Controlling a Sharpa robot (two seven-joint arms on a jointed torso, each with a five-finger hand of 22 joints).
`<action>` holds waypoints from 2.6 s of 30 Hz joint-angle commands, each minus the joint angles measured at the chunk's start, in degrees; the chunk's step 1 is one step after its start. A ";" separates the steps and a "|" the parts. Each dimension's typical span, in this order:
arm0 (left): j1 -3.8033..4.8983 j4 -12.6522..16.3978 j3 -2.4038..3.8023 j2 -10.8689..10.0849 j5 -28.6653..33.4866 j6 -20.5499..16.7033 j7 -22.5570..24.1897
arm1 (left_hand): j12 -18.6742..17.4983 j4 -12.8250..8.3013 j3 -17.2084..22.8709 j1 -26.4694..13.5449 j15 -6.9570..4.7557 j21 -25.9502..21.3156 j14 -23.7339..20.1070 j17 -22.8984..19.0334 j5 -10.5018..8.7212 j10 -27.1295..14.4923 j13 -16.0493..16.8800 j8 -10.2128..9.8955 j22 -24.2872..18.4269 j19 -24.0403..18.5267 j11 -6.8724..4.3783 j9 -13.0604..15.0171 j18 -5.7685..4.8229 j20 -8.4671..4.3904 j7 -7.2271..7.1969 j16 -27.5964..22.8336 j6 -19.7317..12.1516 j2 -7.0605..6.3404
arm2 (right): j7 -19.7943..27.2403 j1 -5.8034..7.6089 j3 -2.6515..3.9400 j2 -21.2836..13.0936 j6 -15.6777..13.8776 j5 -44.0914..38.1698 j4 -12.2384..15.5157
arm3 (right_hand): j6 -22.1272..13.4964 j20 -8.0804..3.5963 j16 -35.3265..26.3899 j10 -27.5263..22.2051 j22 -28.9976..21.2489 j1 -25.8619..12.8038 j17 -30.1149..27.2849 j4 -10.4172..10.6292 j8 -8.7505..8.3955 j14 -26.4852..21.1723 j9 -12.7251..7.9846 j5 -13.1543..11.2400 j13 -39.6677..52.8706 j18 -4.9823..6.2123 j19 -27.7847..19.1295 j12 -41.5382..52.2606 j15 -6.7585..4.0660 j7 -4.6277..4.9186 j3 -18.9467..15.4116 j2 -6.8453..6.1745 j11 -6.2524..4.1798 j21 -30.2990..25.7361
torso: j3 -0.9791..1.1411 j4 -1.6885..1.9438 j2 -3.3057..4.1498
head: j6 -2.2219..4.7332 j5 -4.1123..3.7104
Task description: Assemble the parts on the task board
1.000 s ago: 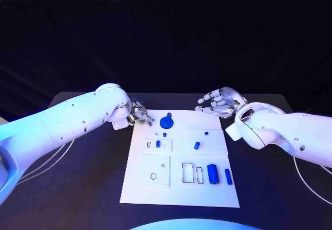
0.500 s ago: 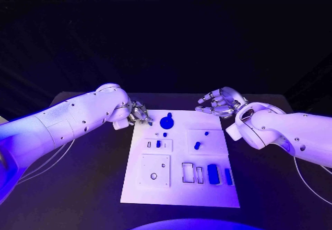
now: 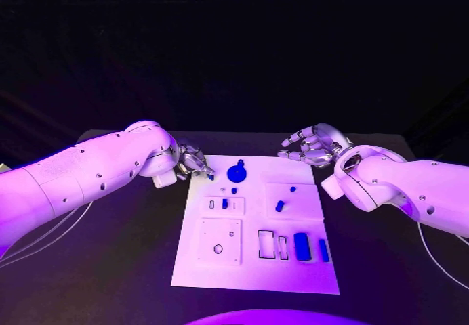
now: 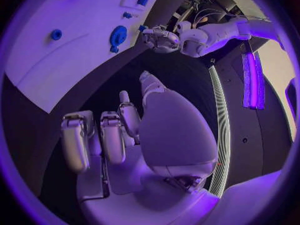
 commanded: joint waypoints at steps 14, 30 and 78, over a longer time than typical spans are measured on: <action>-0.86 16.54 -0.21 -8.95 -2.90 -6.33 3.78 | 1.11 -11.45 11.27 -1.59 -0.66 0.90 3.67 5.95 2.04 1.54 1.61 -0.41 1.34 1.02 -0.43 -0.13 -0.96 -0.23 -0.39 0.46 1.21 -0.25 | 0.30 -0.16 -0.04 -0.57 0.81 -0.53 0.16 | -0.21 -0.04 -0.23 -0.13 14.25 -0.27 13.96 -0.03 0.23 5.65 -0.10 -0.10 1.46 0.02 5.30 0.19 -0.18 0.08 -0.33 0.41 -0.13 -0.36 | -0.05 0.15 -0.14 | -0.52 0.53; -3.09 21.72 -0.96 -11.55 -9.67 -8.87 3.10 | 1.59 -12.12 11.77 -1.96 -0.84 1.38 3.82 6.51 2.27 2.19 2.32 -0.52 2.08 1.52 -0.62 -0.19 -1.10 -0.38 -0.57 0.70 1.73 -0.47 | 0.39 -0.55 -0.06 -0.64 0.95 -0.53 0.10 | -0.18 -0.05 -0.22 -0.12 14.28 -0.25 13.99 -0.05 0.26 5.66 -0.11 -0.04 1.46 0.00 5.33 0.20 -0.18 0.07 -0.35 0.42 -0.14 -0.30 | -0.07 0.06 0.05 | -0.89 0.99; -4.21 18.71 -1.75 -9.85 -13.25 -3.44 3.89 | 1.81 -12.59 11.99 -2.28 -0.91 1.33 3.90 6.80 2.21 2.52 2.72 -0.67 1.87 1.36 -0.70 -0.27 -1.05 -0.48 -0.65 0.83 2.10 -0.88 | 0.47 -0.78 -0.06 -0.70 1.06 -0.53 0.07 | -0.18 -0.05 -0.22 -0.12 14.28 -0.25 13.99 -0.05 0.26 5.66 -0.11 -0.04 1.46 0.00 5.33 0.20 -0.18 0.07 -0.35 0.42 -0.14 -0.30 | -0.01 -0.01 0.05 | -1.27 1.03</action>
